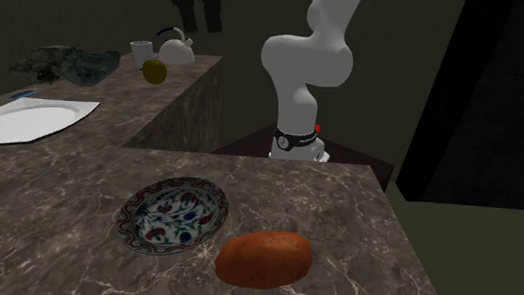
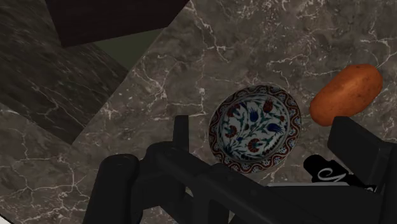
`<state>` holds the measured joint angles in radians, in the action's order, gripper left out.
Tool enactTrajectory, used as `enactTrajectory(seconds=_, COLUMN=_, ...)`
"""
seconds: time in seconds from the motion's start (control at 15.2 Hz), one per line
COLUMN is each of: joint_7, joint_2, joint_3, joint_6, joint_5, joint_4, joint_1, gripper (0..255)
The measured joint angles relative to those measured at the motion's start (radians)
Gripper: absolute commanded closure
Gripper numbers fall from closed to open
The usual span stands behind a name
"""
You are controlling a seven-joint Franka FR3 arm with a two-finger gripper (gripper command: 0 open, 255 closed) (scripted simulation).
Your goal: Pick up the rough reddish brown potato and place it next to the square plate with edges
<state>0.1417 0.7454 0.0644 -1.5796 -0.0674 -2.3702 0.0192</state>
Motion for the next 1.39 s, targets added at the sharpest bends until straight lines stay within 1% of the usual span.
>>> enactTrajectory(seconds=0.07, joint_7=0.000, joint_2=0.000, joint_3=0.000, joint_6=0.000, joint_5=0.000, joint_4=0.000, joint_1=0.000, gripper=0)
enactTrajectory(seconds=0.2, joint_7=0.050, joint_2=0.012, joint_3=-0.033, joint_6=-0.025, joint_5=-0.014, joint_4=-0.029, joint_1=0.001, gripper=0)
enactTrajectory(seconds=0.46, joint_7=0.223, joint_2=0.036, joint_3=-0.151, joint_6=-0.101, joint_5=-0.067, joint_4=-0.103, joint_1=-0.003, gripper=0)
enactTrajectory(seconds=0.79, joint_7=0.458, joint_2=0.007, joint_3=-0.318, joint_6=-0.212, joint_5=-0.135, joint_4=-0.153, joint_1=-0.011, gripper=0)
enactTrajectory(seconds=1.06, joint_7=0.641, joint_2=-0.071, joint_3=-0.451, joint_6=-0.317, joint_5=-0.167, joint_4=-0.160, joint_1=0.002, gripper=0)
enactTrajectory(seconds=1.25, joint_7=0.786, joint_2=-0.154, joint_3=-0.556, joint_6=-0.395, joint_5=-0.172, joint_4=-0.145, joint_1=0.024, gripper=0)
enactTrajectory(seconds=1.39, joint_7=0.891, joint_2=-0.227, joint_3=-0.631, joint_6=-0.438, joint_5=-0.158, joint_4=-0.110, joint_1=0.051, gripper=0)
